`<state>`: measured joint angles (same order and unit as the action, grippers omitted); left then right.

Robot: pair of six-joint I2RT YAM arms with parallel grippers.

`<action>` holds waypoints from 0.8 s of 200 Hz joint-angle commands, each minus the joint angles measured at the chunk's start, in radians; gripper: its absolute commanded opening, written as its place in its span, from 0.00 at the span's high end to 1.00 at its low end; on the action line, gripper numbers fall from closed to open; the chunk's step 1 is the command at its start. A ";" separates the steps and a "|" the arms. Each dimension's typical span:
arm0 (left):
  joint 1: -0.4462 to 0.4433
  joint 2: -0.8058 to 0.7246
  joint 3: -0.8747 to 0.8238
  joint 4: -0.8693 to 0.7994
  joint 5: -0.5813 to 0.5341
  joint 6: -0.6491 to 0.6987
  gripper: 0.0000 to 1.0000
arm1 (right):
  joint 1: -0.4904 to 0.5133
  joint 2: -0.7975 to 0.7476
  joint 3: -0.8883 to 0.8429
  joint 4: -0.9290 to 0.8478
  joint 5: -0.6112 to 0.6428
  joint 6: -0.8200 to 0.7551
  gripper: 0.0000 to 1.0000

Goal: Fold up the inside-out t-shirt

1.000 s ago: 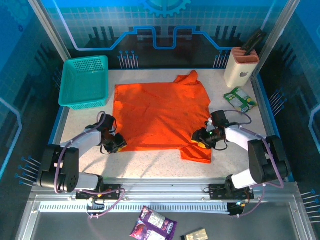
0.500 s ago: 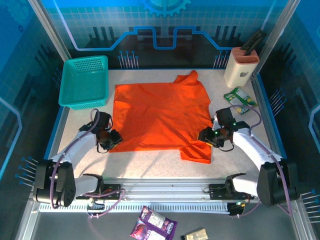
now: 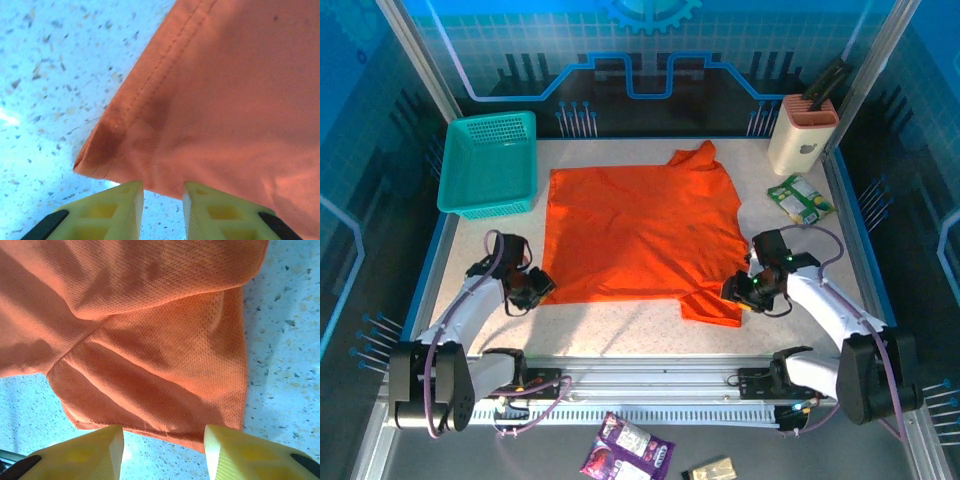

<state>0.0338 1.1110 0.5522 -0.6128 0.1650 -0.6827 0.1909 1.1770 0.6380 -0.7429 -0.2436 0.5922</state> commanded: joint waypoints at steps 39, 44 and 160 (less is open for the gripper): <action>0.009 -0.102 -0.021 -0.069 -0.055 -0.074 0.69 | 0.052 -0.021 -0.029 -0.111 0.134 0.143 0.54; 0.009 -0.108 -0.023 -0.070 -0.060 -0.081 0.69 | 0.063 -0.038 -0.038 -0.115 0.131 0.162 0.54; 0.009 -0.128 -0.026 -0.129 -0.140 -0.135 0.63 | 0.183 0.030 -0.083 -0.021 0.105 0.346 0.57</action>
<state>0.0338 0.9997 0.5365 -0.6762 0.0757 -0.7872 0.3614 1.1675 0.5770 -0.8139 -0.1196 0.8665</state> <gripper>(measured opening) 0.366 0.447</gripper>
